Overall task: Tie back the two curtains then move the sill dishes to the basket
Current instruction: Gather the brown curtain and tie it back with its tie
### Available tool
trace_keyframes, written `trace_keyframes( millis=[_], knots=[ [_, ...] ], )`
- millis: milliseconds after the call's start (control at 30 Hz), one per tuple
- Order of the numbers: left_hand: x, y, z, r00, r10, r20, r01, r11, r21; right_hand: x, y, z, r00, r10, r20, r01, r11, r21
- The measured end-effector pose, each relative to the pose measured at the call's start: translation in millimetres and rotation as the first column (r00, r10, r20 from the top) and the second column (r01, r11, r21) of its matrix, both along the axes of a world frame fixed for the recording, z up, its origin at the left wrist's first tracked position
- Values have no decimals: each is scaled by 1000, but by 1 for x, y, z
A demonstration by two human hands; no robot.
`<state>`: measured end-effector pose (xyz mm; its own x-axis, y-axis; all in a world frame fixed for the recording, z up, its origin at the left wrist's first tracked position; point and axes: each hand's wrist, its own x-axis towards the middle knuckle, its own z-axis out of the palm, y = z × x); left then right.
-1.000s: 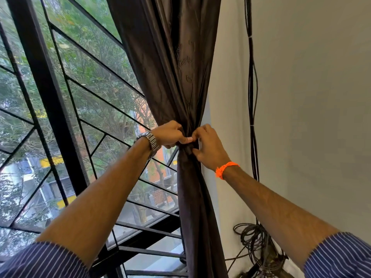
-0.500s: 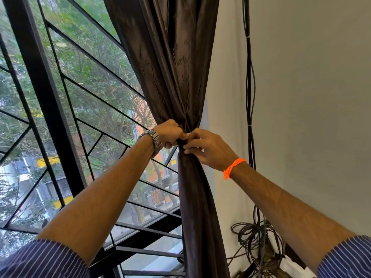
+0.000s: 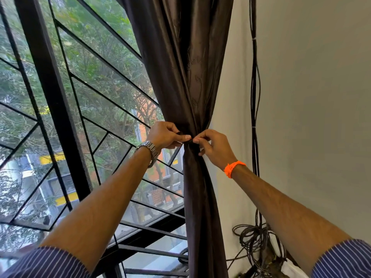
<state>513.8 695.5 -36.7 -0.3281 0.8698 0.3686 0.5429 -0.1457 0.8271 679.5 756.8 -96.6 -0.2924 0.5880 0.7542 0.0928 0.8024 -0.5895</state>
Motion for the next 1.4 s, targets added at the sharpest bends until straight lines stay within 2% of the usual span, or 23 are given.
trace_keyframes(
  millis=[233,367,567,600,667,767,867,1000,1233,1300,1400],
  knots=[
    [-22,1,-17,982,185,-44,-179,977,117,1,4,-22,998,-67,-3,67,995,-73],
    [-24,2,-14,975,205,-87,-198,977,83,-7,2,-20,999,-47,9,48,993,-108],
    [-19,-3,-1,902,281,-327,-261,960,103,-12,7,-13,991,-102,89,104,994,-20],
    [-16,-4,3,896,296,-332,-267,955,131,-11,8,-10,989,-111,99,113,994,-7],
    [-11,-4,12,907,337,-255,-270,926,263,-11,8,-2,990,-114,84,113,994,11],
    [-3,-3,30,877,447,-173,-312,806,503,-11,11,20,989,-142,-41,143,989,24],
    [3,4,56,890,432,-143,-269,753,600,-14,24,50,969,-172,-176,166,985,-48],
    [4,15,90,901,418,-118,-262,741,619,-21,47,92,949,-94,-301,34,979,-200],
    [4,36,134,890,452,-65,-344,758,554,-45,83,138,936,0,-352,-136,922,-363],
    [6,42,142,889,456,-46,-359,754,550,-51,87,145,925,24,-380,-172,917,-359],
    [10,51,151,891,453,-22,-374,762,529,-58,87,153,916,55,-398,-174,947,-270]
  ],
)
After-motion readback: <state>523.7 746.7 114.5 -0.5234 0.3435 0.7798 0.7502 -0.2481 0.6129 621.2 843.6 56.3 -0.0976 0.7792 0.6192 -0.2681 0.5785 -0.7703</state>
